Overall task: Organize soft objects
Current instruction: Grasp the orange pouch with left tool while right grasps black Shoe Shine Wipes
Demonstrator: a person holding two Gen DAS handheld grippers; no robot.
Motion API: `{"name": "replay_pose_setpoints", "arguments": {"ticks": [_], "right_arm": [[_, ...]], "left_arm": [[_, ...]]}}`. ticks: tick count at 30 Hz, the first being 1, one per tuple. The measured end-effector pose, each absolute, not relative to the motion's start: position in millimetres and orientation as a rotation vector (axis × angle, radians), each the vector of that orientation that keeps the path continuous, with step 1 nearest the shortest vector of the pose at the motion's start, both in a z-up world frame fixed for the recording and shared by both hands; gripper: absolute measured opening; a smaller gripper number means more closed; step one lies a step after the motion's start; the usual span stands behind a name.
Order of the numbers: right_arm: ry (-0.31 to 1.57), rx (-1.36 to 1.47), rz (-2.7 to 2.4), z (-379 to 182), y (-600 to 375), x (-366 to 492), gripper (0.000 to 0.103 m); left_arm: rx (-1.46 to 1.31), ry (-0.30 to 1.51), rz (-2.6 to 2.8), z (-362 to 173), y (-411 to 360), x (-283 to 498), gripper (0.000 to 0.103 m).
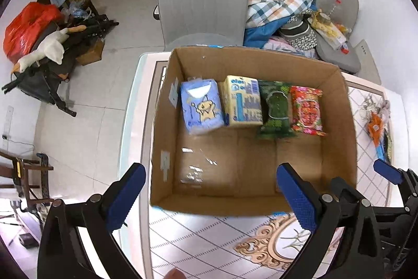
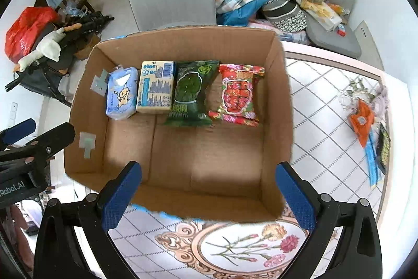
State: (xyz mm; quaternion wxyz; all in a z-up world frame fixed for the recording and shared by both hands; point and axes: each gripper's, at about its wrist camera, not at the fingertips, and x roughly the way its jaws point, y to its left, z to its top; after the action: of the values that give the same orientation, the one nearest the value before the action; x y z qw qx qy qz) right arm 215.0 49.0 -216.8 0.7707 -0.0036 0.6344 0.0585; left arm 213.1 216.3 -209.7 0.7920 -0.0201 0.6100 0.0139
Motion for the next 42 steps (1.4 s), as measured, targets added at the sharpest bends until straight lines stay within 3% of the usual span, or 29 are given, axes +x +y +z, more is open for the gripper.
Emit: {"name": "replay_pose_setpoints", "arguments": {"ticks": [16,25,33,42], "right_arm": [[1.277,0.096,0.198,-158,-6,165,0.103],[1.249,0.241,0.094,-134,-121,166,0.103],[1.271,0.346,-0.171,-144,-286,176,0.103],[1.409,0.467,-0.352,-239,-422,220,0.103]], "left_arm": [[-0.035,1.207,0.055,-153,170,167,0.103],[-0.017,1.18,-0.107,-132,67,184,0.103],[0.092,1.268,-0.354,-173,-97,239,0.103],[0.225,1.446,-0.457,-269,-223,311,0.098]]}}
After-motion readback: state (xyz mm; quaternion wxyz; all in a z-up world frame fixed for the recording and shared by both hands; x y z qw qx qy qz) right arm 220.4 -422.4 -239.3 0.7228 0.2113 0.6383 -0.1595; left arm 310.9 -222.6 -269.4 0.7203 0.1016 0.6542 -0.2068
